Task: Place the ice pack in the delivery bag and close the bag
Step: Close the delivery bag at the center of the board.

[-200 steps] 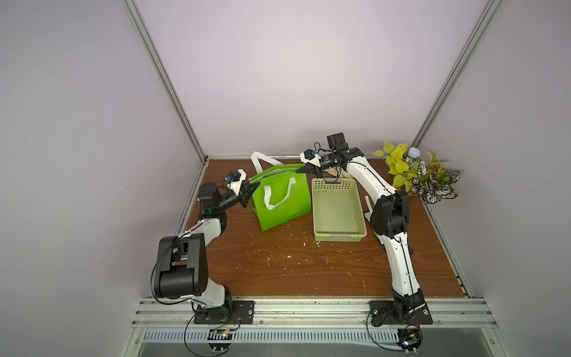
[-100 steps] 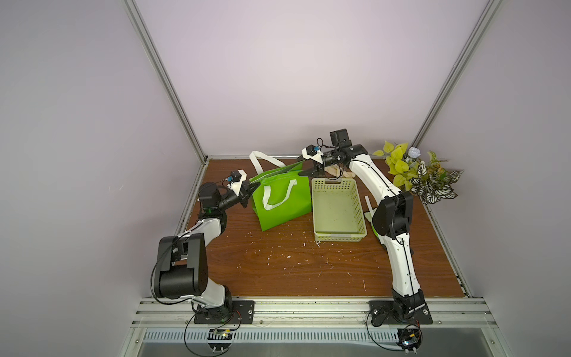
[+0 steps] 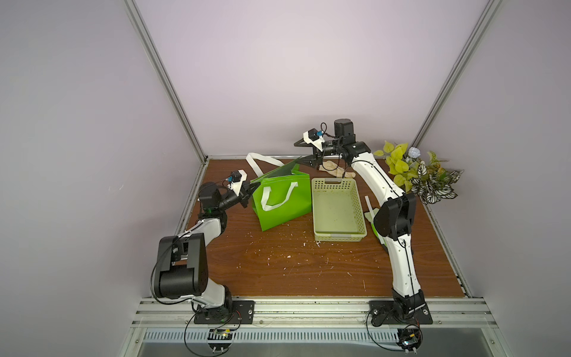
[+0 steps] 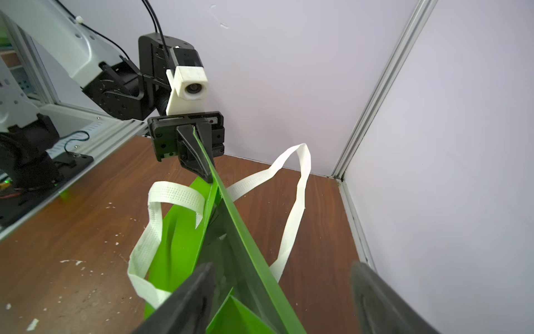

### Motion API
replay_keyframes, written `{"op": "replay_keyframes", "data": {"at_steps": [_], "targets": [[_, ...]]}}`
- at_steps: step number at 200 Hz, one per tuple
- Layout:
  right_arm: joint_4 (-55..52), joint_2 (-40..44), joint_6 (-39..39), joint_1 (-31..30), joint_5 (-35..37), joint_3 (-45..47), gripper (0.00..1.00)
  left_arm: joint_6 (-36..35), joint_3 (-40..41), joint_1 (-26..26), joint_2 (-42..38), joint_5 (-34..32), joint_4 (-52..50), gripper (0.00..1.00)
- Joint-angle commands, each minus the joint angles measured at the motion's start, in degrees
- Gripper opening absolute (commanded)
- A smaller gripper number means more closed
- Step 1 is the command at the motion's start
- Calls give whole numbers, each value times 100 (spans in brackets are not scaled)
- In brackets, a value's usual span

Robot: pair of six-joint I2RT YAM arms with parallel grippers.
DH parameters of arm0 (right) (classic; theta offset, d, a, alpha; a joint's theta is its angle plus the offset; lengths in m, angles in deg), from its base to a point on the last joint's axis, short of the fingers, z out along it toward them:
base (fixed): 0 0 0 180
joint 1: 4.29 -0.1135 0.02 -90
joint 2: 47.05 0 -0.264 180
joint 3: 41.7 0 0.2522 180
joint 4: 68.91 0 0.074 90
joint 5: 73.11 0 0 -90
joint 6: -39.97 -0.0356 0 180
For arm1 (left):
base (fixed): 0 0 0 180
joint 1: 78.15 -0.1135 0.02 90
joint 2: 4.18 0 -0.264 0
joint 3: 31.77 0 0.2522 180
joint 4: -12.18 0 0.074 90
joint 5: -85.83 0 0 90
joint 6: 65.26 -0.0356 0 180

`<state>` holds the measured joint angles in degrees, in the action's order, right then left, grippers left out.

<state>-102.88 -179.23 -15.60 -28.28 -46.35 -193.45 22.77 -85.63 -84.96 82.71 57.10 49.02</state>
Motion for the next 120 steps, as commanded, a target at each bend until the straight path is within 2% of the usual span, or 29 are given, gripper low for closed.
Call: {"op": "replay_keyframes", "data": {"at_steps": [1,11,31,45,120], "targets": [[-323,132,330,-191,-99,-372,92,-57,19,47,4,25,105,0],[-666,172,740,-251,18,-405,99,-60,28,48,-6,18,114,0],[-1680,254,1893,-476,732,-553,99,-90,53,48,-43,-26,103,0],[-2118,286,2369,-636,1259,-607,99,-105,63,47,-59,-37,106,0],[-2412,75,2773,-1216,2602,-998,99,-155,127,72,-181,1,103,0]]}}
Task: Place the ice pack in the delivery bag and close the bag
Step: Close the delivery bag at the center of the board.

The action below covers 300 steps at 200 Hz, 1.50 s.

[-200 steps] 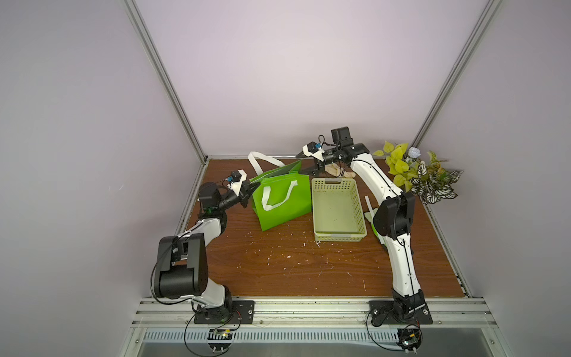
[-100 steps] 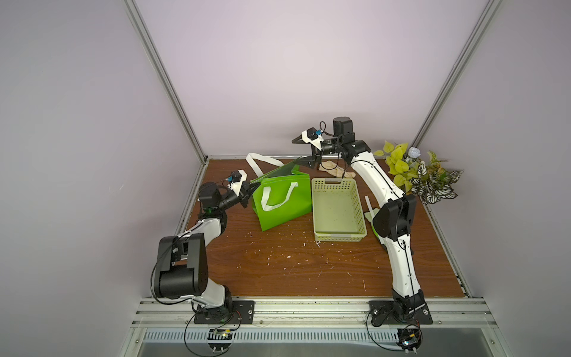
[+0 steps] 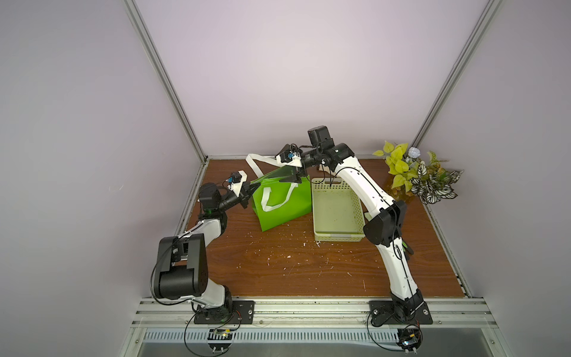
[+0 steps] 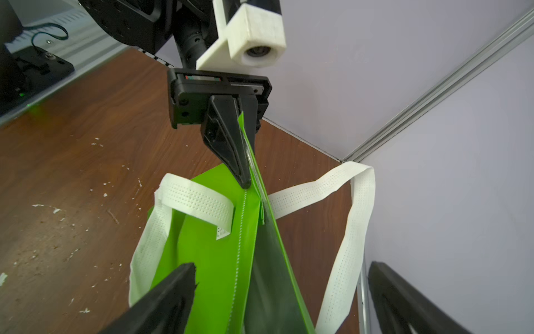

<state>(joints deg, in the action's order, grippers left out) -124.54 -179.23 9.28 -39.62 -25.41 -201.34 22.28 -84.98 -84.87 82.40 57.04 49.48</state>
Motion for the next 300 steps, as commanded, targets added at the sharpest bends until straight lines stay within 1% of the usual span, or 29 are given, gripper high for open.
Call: {"op": "replay_keyframes", "data": {"at_steps": [1,24,53,81,133,149,200,218,231,240,259,276,300], "targets": [[-249,76,293,-81,524,-210,99,-110,69,64,-155,6,55,0],[-299,70,362,-118,740,-145,99,-131,99,66,-188,-3,54,0],[-381,56,440,-136,816,-56,99,-123,94,66,-195,-4,56,0],[-422,-66,529,-115,1218,-123,99,-140,124,74,-247,5,58,0],[-688,-89,687,8,1294,-142,99,-202,170,73,-300,14,60,0],[-775,-49,756,61,1369,-19,97,-217,186,73,-309,15,53,0],[-959,-62,880,135,1585,50,82,-228,182,74,-309,27,53,0],[-990,-52,898,137,1619,-10,72,-231,180,76,-304,14,59,0],[-991,-44,922,137,1670,-3,67,-229,174,74,-300,14,56,0],[-986,-35,924,133,1711,18,62,-219,175,68,-292,15,54,0],[-940,-42,925,124,1835,36,57,-228,180,74,-300,21,56,0],[-868,-90,929,96,1979,-22,56,-222,173,75,-300,29,55,0],[-797,-205,932,66,2173,-130,49,-227,184,83,-309,57,53,0]]}}
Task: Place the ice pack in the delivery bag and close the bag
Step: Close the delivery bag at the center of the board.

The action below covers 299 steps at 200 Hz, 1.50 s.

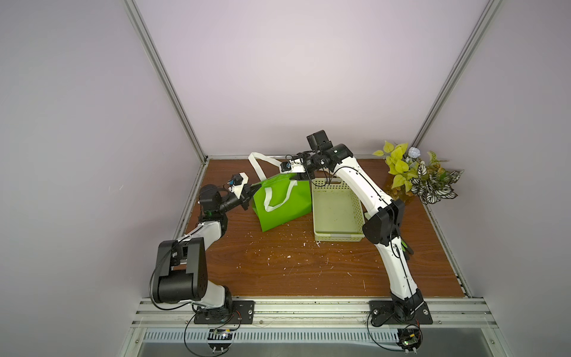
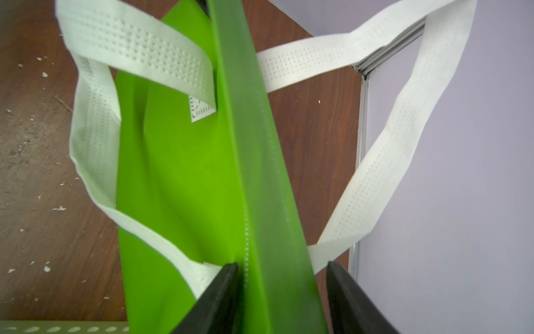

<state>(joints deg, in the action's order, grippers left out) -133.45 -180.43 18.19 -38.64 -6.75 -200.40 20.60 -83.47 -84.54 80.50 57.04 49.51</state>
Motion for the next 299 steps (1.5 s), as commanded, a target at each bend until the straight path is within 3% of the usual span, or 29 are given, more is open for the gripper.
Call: {"op": "replay_keyframes", "data": {"at_steps": [1,134,160,179,206,229,271,299], "targets": [[95,-88,41,-30,307,-226,49,-60,32,46,-119,58,50,0],[214,-12,53,-115,509,-160,2,23,50,60,-232,4,59,1],[278,39,108,-111,670,-24,0,435,-63,-102,-303,137,125,23],[331,71,121,-109,711,17,0,1068,-158,-389,-424,306,261,58],[369,78,121,-114,686,7,0,2033,-312,-646,-724,170,68,82],[383,93,111,-113,652,13,0,2439,-734,-653,-910,-156,-871,90],[383,144,124,-117,650,67,0,2973,-1580,-651,-1124,-1373,-2848,91],[411,155,130,-124,615,61,0,2554,-2683,-468,-734,-2036,-4786,89]]}}
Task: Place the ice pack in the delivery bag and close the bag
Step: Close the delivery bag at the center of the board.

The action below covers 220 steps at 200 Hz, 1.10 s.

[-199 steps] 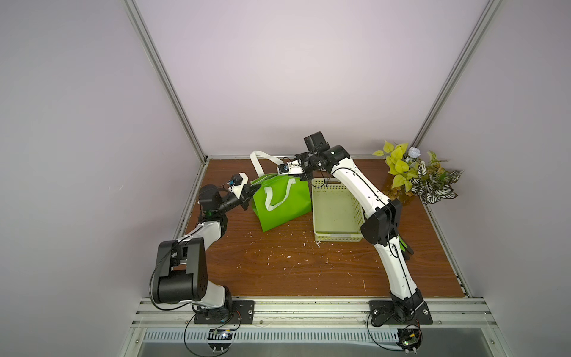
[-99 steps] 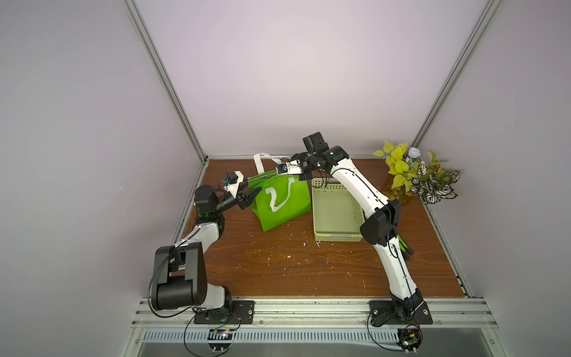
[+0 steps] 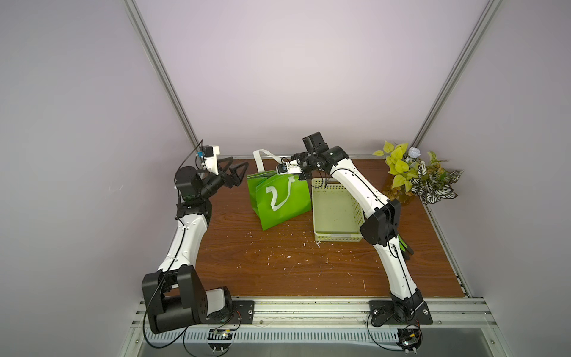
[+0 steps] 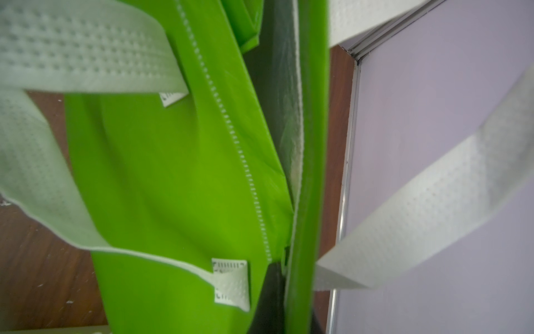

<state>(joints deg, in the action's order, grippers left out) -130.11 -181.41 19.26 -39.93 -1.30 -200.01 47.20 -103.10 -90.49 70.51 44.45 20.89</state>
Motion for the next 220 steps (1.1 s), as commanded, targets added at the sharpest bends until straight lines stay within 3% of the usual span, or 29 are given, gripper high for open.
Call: {"op": "replay_keyframes", "data": {"at_steps": [1,30,76,149,220], "targets": [[81,253,27,4,71,18,0,-134,-756,144,282,-811,-1990,89],[86,238,18,-3,79,23,0,-921,-1636,756,777,-1434,-3428,89],[103,271,30,-5,75,51,0,-1267,-1811,925,1046,-1457,-4027,85],[119,274,14,-12,98,56,0,-1433,-1787,1097,1189,-914,-4146,87],[218,212,-36,-84,364,26,0,-1772,-1765,1458,1320,-1321,-4498,87]]}}
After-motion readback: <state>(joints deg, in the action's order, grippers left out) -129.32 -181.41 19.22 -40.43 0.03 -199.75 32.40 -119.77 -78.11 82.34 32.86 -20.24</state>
